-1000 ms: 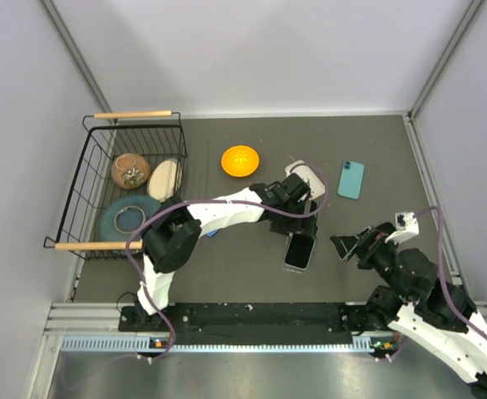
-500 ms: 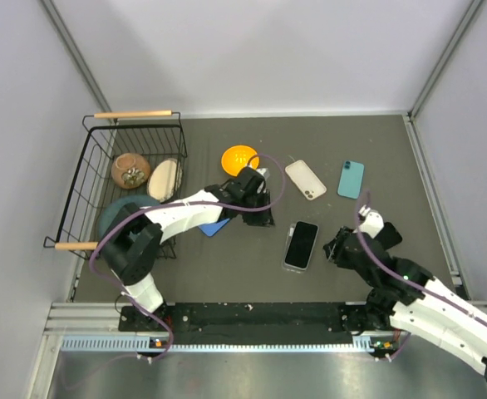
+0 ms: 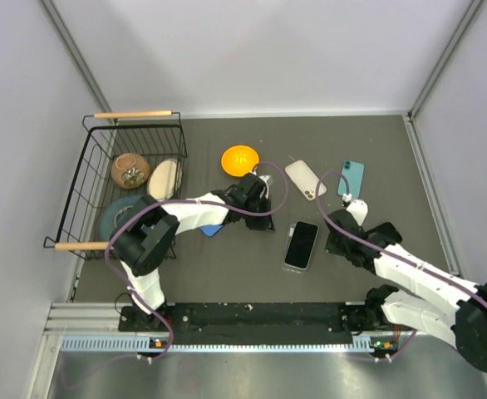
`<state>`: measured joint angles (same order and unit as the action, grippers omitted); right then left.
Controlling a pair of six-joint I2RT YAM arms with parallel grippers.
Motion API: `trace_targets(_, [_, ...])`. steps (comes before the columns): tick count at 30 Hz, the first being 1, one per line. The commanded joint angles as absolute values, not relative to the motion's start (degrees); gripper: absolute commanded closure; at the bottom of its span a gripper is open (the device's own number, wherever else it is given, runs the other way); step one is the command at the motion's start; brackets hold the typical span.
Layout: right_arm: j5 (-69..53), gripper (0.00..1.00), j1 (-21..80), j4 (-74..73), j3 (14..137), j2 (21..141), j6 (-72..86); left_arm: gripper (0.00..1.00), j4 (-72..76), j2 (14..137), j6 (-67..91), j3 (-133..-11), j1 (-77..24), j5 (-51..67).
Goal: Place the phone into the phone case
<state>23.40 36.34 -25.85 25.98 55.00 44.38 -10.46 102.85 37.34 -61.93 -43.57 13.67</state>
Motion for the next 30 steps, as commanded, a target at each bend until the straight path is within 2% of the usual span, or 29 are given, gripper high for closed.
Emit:
trace_targets(1, [20.04, 1.0, 34.72, -16.7, 28.3, 60.09, 41.84, 1.0, -2.47, 105.2, 39.55, -62.23, -43.42, 19.77])
trace_targets(11, [14.69, 1.0, 34.19, -7.04, 31.46, 74.95, 39.11, 1.0, 4.21, 105.38, 41.75, -57.4, -43.5, 20.74])
trace_targets(18, [6.95, 1.0, 34.19, -0.79, 31.73, 79.71, 37.71, 1.0, 6.76, 106.35, 43.59, -55.46, -44.12, 21.44])
trace_targets(27, [5.36, 1.0, 34.19, -3.67, 31.46, 77.96, 37.44, 1.0, 8.44, 103.72, 45.09, -53.01, -45.79, 21.62])
trace_targets(30, [8.25, 0.95, 34.19, -9.72, 32.43, 75.15, 37.0, 1.0, 7.65, 101.26, 45.09, -51.34, -45.79, 19.96])
